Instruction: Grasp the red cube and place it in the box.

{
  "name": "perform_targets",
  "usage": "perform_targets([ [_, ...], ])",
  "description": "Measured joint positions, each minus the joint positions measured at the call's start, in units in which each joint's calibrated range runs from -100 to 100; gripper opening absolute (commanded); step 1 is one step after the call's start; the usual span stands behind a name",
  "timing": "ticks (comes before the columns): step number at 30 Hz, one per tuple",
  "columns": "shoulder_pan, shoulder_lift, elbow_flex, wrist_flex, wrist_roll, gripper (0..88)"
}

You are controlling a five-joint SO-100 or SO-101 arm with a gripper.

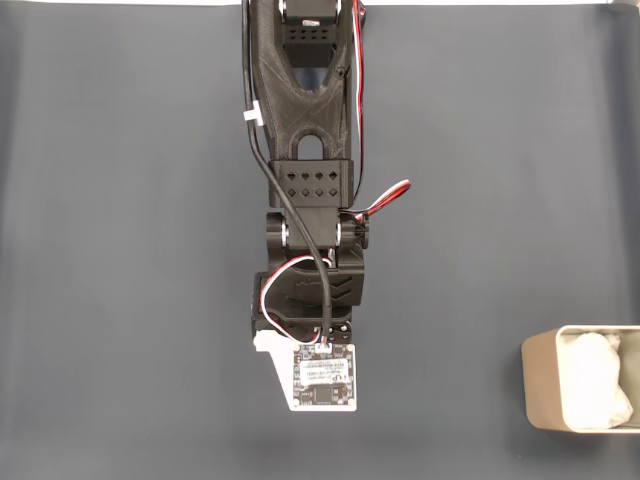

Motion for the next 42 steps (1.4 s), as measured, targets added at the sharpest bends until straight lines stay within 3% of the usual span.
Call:
perform_targets([
  [21,-2.2,-7.3,0.1,1.4,2.0,0.0],
  [42,-19.9,-13.8,-7.0,2.7,3.8,0.0],
])
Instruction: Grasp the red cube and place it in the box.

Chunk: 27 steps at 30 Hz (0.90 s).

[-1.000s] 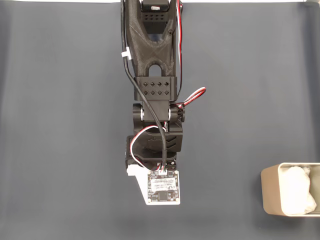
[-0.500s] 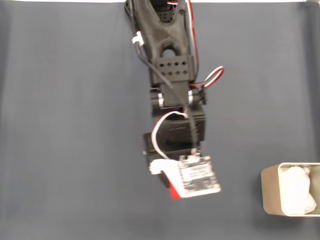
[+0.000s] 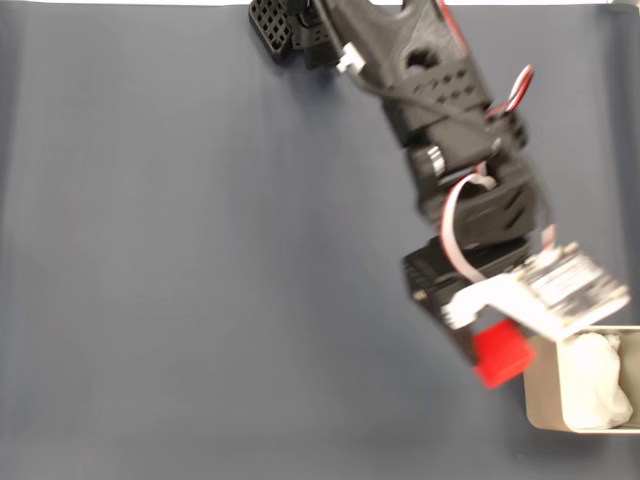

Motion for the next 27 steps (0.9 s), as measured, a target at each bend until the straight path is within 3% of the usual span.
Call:
perform_targets([
  [9,-6.7,-0.3,-5.7,0.2,0.8,0.0],
  [27,-7.6,14.2,-24.3,2.1,0.8,0.3],
])
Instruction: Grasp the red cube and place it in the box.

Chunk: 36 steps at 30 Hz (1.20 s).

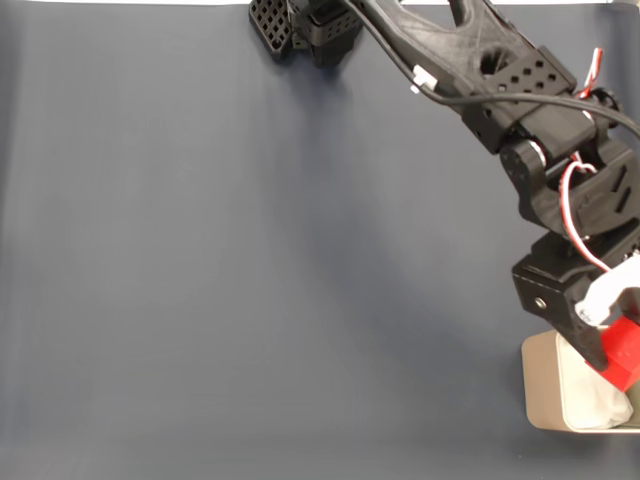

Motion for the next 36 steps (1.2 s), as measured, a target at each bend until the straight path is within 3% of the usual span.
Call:
perform_targets([
  [32,0.1,8.4,-6.3,0.2,-1.1,1.1],
  [36,-0.1,8.5,-6.3,0.2,-1.1,4.3],
])
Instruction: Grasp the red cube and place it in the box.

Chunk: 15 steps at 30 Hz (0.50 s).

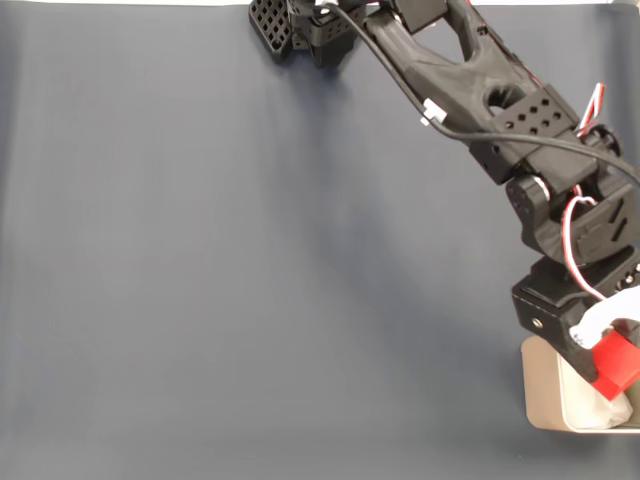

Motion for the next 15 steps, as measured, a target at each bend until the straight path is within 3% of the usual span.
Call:
perform_targets([
  [7,0.1,0.0,0.0,0.0,-0.8,28.9],
  [15,0.3,0.0,0.0,0.0,-1.8,39.2],
])
